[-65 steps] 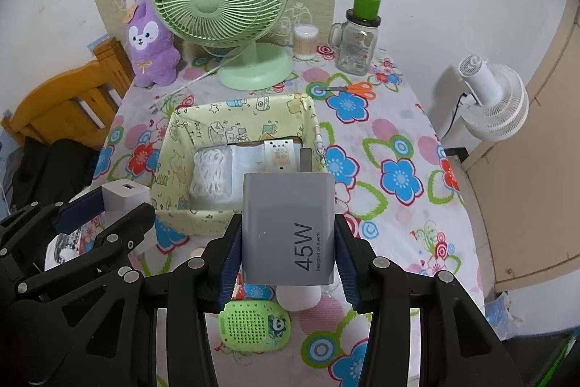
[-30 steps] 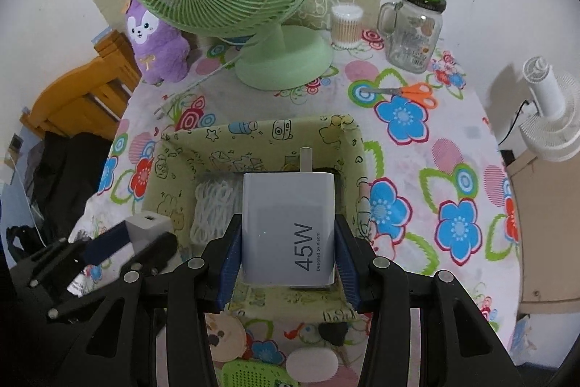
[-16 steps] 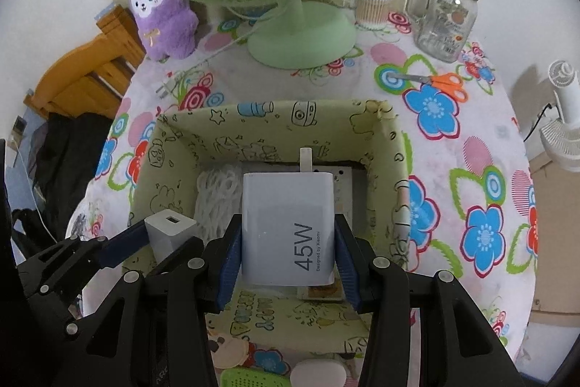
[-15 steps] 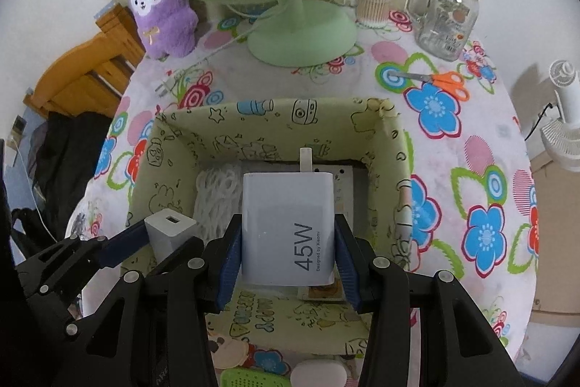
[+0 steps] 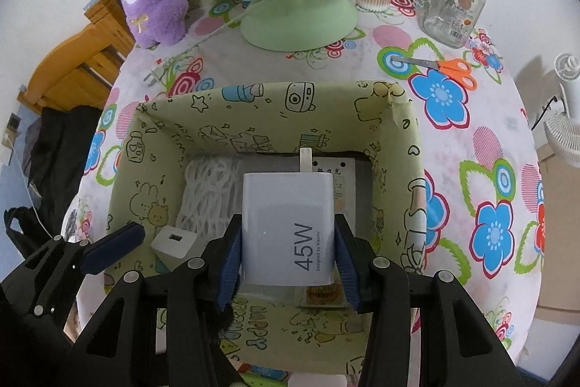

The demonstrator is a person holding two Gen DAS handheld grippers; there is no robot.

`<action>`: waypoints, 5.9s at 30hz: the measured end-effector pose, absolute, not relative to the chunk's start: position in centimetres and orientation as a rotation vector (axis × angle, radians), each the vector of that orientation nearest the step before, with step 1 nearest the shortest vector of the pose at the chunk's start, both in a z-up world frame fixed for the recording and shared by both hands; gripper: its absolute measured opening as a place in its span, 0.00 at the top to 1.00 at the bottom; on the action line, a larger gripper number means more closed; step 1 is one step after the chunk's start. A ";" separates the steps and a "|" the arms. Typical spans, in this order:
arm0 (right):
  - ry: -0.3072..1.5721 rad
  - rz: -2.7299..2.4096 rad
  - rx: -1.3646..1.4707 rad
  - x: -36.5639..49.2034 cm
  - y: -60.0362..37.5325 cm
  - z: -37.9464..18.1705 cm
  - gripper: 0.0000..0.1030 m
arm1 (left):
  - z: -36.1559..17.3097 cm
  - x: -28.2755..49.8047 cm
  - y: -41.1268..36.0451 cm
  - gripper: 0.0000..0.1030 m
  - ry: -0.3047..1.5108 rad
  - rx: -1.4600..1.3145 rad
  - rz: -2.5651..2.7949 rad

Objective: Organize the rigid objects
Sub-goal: 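Carry white cube over box with left tool while right tool carries white charger in, then release white cube into box with left tool while right tool releases white charger, then withdraw both open tools from the box toward the remaining items, then lower left tool onto round wooden coaster while right tool lowers onto black key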

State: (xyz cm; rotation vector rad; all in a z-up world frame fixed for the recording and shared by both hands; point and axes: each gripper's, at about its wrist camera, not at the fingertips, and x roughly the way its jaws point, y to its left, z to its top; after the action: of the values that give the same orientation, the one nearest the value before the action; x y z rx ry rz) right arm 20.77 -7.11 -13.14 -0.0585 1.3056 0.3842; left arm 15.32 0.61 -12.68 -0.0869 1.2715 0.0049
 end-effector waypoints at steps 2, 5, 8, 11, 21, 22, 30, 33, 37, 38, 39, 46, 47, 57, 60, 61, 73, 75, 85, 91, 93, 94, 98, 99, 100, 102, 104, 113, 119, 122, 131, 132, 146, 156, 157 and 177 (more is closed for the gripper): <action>1.314 0.399 -0.050 20.9 -6.9 -13.3 0.51 | -12.8 15.4 0.8 0.19 1.274 -0.096 -0.004; 1.328 0.416 -0.030 21.1 -6.7 -13.6 0.51 | -13.0 15.6 0.9 0.20 1.283 -0.110 -0.010; 1.327 0.418 -0.025 21.2 -6.6 -13.7 0.51 | -13.0 15.8 1.0 0.22 1.292 -0.109 -0.003; 1.341 0.419 -0.023 21.3 -6.6 -14.0 0.51 | -13.1 16.0 1.0 0.23 1.303 -0.108 0.000; 1.326 0.429 -0.040 20.6 -6.9 -13.3 0.22 | -12.5 15.5 0.9 0.20 1.303 -0.079 0.012; 1.326 0.429 -0.035 20.5 -7.1 -13.1 0.22 | -12.3 15.4 0.9 0.14 1.299 -0.067 0.029; 1.297 0.405 -0.032 19.3 -7.8 -11.7 0.22 | -11.4 14.2 0.6 0.14 1.282 -0.046 0.039; 1.285 0.398 -0.030 18.7 -8.1 -11.1 0.22 | -11.0 13.8 0.4 0.13 1.270 -0.041 0.038; 1.263 0.388 -0.032 17.8 -8.5 -10.1 0.22 | -10.4 13.0 0.3 0.13 1.254 -0.040 0.036; 1.259 0.386 -0.032 17.6 -8.5 -10.0 0.22 | -10.2 12.9 0.3 0.13 1.251 -0.039 0.035; 1.255 0.383 -0.033 17.4 -8.6 -9.8 0.22 | -10.1 12.7 0.2 0.13 1.249 -0.037 0.034; 1.229 0.365 -0.039 15.8 -9.4 -8.6 0.22 | -9.3 11.3 0.0 0.13 1.226 -0.022 0.034; 1.228 0.363 -0.038 15.6 -9.5 -8.5 0.22 | -9.2 11.1 0.0 0.13 1.224 -0.021 0.034; 1.183 0.345 -0.049 13.3 -10.2 -6.6 0.22 | -7.8 9.1 0.0 0.13 1.189 -0.010 0.031; 1.168 0.339 -0.052 12.6 -10.2 -5.9 0.22 | -7.3 8.6 0.0 0.13 1.177 -0.007 0.029; 1.164 0.337 -0.053 12.4 -10.3 -5.8 0.22 | -7.1 8.4 0.1 0.13 1.173 -0.005 0.027; 1.127 0.297 -0.048 9.4 -10.7 -4.1 0.22 | -5.8 5.9 0.2 0.13 1.136 0.014 0.013; 1.121 0.289 -0.049 8.8 -10.7 -3.8 0.22 | -5.7 5.5 0.3 0.13 1.132 0.016 0.008; 1.086 0.243 -0.055 6.2 -10.7 -2.8 0.22 | -5.2 3.6 0.8 0.13 1.111 0.032 -0.013; 1.077 0.216 -0.067 5.0 -10.7 -2.7 0.22 | -5.5 2.9 1.0 0.12 1.106 0.048 -0.024; 1.072 0.202 -0.070 4.7 -10.8 -2.7 0.22 | -5.7 2.8 1.0 0.12 1.107 0.052 -0.023; 1.065 0.188 -0.078 4.5 -10.9 -2.8 0.22 | -5.8 2.8 1.0 0.12 1.110 0.054 -0.024; 1.054 0.181 -0.085 4.1 -11.1 -2.8 0.22 | -6.0 2.7 0.9 0.12 1.115 0.056 -0.033; 1.053 0.185 -0.082 4.0 -11.2 -2.8 0.22 | -6.1 2.7 0.8 0.12 1.115 0.058 -0.034; 1.055 0.188 -0.080 4.0 -11.3 -2.9 0.22 | -6.2 2.7 0.8 0.12 1.116 0.062 -0.032; 1.059 0.195 -0.076 4.0 -11.5 -3.1 0.22 | -6.4 2.8 0.6 0.12 1.117 0.062 -0.033; 1.058 0.208 -0.075 4.2 -11.7 -3.4 0.22 | -6.7 2.9 0.4 0.11 1.115 0.062 -0.028; 1.074 0.256 -0.088 4.9 -11.9 -5.4 0.22 | -8.9 3.3 0.7 0.11 1.159 0.030 -0.013; 1.118 0.270 -0.093 5.3 -12.1 -7.6 0.22 | -10.7 3.4 1.2 0.11 1.200 0.013 -0.005; 1.132 0.273 -0.097 5.4 -12.1 -8.4 0.22 | -11.5 3.5 1.3 0.11 1.216 0.009 -0.001; 1.181 0.255 -0.097 6.0 -12.7 -10.7 0.22 | -13.7 4.1 1.1 0.11 1.266 0.002 -0.010; 1.185 0.253 -0.097 6.1 -12.8 -10.9 0.22 | -14.0 4.2 1.0 0.11 1.272 0.001 -0.012; 1.247 0.251 -0.103 7.1 -13.3 -14.0 0.22 | -17.0 5.0 0.1 0.11 1.344 -0.010 -0.015; 1.295 0.254 -0.095 7.7 -13.4 -16.0 0.22 | -19.0 5.2 -0.2 0.11 1.391 0.011 -0.023; 1.299 0.253 -0.093 7.8 -13.4 -16.2 0.22 | -19.2 5.2 -0.1 0.11 1.396 0.009 -0.022; 1.346 0.229 -0.073 9.4 -14.6 -18.7 0.22 | -21.2 6.3 0.6 0.12 1.383 -0.008 -0.016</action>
State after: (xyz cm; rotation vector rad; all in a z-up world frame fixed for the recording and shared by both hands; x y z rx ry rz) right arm 9.40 -14.59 -18.66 -0.0734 1.3464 0.2286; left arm 6.31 0.60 -21.24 -0.0081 1.3827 -0.0163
